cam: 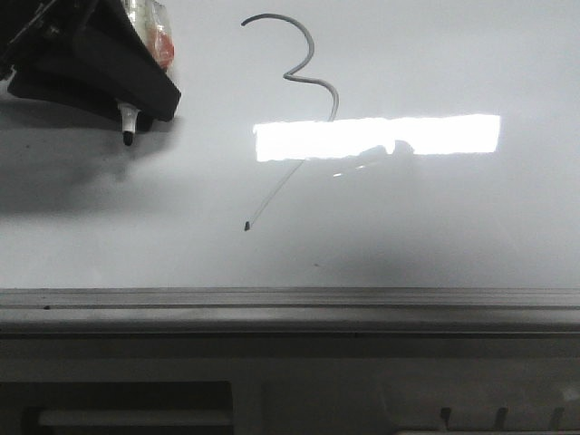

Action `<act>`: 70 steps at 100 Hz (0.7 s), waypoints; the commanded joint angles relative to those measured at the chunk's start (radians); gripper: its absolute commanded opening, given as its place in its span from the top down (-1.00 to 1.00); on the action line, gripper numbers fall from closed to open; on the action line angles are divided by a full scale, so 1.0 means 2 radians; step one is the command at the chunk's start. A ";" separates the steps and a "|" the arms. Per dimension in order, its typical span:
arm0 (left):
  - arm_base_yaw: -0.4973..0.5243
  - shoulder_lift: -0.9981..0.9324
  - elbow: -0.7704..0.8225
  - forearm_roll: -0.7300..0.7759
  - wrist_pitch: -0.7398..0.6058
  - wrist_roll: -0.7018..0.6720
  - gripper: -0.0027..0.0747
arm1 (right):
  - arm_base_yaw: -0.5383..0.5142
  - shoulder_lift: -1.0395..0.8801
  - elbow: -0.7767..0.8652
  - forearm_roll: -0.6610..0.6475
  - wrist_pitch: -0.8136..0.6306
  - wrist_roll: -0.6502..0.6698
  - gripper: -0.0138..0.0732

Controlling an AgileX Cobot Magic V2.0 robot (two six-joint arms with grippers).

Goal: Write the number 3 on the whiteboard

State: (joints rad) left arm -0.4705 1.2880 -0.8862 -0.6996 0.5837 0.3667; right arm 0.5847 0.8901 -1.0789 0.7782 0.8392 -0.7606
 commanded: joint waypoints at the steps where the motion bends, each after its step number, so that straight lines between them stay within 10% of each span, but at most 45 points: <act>1: 0.004 0.007 -0.010 0.018 -0.084 -0.001 0.96 | -0.003 -0.006 -0.011 0.017 -0.023 0.000 0.81; 26: 0.004 0.008 -0.010 0.018 -0.085 -0.001 0.33 | -0.003 -0.006 -0.011 0.017 -0.022 0.000 0.81; 56: 0.004 0.008 -0.010 0.026 -0.091 -0.001 0.23 | -0.003 -0.006 -0.011 0.017 -0.024 0.000 0.81; 70: 0.004 0.008 -0.010 0.026 -0.092 -0.001 -0.17 | -0.003 -0.006 -0.011 0.017 -0.024 0.000 0.81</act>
State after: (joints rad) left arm -0.4757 1.2903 -0.8913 -0.7138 0.5864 0.3685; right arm 0.5847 0.8901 -1.0789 0.7782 0.8392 -0.7606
